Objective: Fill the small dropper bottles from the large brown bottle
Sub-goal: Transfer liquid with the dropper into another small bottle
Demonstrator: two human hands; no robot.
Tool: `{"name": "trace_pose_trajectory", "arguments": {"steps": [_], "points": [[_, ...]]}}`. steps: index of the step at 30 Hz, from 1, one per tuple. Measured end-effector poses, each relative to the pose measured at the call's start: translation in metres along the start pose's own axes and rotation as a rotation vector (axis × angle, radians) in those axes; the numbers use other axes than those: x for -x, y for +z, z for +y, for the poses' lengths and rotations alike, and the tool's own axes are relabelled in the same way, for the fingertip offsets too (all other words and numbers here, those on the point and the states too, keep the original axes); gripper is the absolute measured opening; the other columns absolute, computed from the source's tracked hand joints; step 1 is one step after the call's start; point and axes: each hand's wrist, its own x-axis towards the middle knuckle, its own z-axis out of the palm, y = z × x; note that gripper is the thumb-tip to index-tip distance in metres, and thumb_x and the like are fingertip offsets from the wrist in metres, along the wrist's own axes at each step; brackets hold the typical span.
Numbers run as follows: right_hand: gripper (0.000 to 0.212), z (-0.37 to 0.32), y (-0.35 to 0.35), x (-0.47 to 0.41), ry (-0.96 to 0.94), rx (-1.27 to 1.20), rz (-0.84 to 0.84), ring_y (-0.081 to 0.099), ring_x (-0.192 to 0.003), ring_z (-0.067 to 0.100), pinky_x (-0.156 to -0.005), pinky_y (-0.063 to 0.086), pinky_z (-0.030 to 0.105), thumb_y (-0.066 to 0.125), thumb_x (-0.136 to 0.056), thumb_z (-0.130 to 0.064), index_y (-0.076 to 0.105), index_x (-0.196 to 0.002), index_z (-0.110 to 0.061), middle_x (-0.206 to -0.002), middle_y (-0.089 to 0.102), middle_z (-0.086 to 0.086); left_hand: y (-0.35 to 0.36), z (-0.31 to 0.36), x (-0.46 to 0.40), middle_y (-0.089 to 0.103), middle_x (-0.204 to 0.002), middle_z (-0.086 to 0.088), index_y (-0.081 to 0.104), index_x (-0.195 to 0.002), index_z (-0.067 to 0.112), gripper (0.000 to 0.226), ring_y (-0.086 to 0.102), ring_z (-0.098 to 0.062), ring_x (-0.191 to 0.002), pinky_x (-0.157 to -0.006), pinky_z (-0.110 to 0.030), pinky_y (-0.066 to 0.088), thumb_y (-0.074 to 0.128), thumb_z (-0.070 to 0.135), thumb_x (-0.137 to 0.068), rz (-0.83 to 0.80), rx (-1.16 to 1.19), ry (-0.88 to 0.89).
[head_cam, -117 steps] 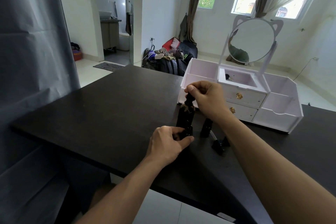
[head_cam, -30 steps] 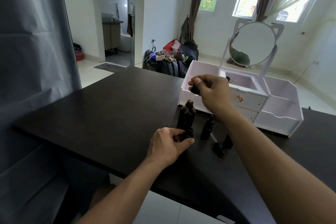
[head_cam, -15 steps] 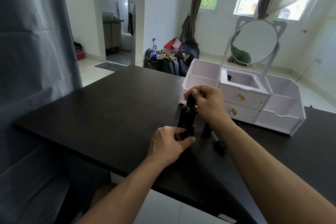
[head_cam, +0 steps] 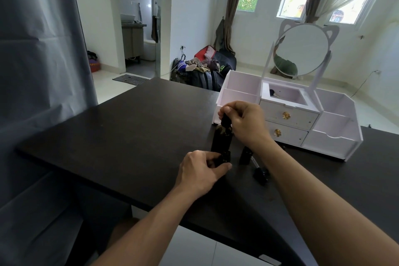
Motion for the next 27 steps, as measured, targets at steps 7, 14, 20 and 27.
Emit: {"name": "trace_pose_trajectory", "arguments": {"steps": [7, 14, 20, 27], "points": [[0.016, 0.000, -0.005, -0.005, -0.033, 0.011, -0.020, 0.071, -0.089, 0.022, -0.088, 0.057, 0.048, 0.060, -0.096, -0.016, 0.069, -0.086, -0.024, -0.093, 0.074, 0.005, 0.000, 0.000, 0.001, 0.069, -0.083, 0.010, 0.071, -0.112, 0.030, 0.042, 0.065, -0.005, -0.079, -0.079, -0.033, 0.057, 0.074, 0.052, -0.076, 0.009, -0.003, 0.009], [0.011, -0.021, -0.027, -0.014, -0.082, -0.049, 0.127, 0.072, -0.069, 0.007, -0.075, 0.058, 0.029, 0.064, -0.093, -0.017, 0.074, -0.088, -0.014, -0.075, 0.073, -0.003, 0.000, 0.002, 0.001, 0.068, -0.078, 0.007, 0.073, -0.104, 0.032, 0.034, 0.065, -0.008, -0.074, -0.075, -0.034, 0.057, 0.073, 0.052, -0.077, 0.008, -0.004, 0.018], [0.011, -0.050, -0.055, -0.018, -0.187, -0.069, 0.223, 0.073, -0.071, 0.008, -0.079, 0.060, 0.036, 0.067, -0.091, -0.022, 0.074, -0.091, -0.013, -0.077, 0.074, -0.004, -0.001, 0.003, 0.001, 0.068, -0.078, 0.008, 0.073, -0.103, 0.033, 0.030, 0.064, -0.006, -0.076, -0.077, -0.032, 0.056, 0.072, 0.050, -0.078, 0.021, -0.030, 0.029], [0.013, -0.058, -0.063, -0.004, -0.186, -0.094, 0.187, 0.073, -0.068, 0.011, -0.076, 0.061, 0.035, 0.073, -0.087, -0.025, 0.072, -0.086, -0.012, -0.074, 0.074, -0.001, 0.000, 0.001, 0.001, 0.066, -0.072, 0.010, 0.075, -0.098, 0.030, 0.029, 0.063, -0.006, -0.072, -0.072, -0.030, 0.055, 0.073, 0.051, -0.077, 0.025, -0.016, 0.044]]}}
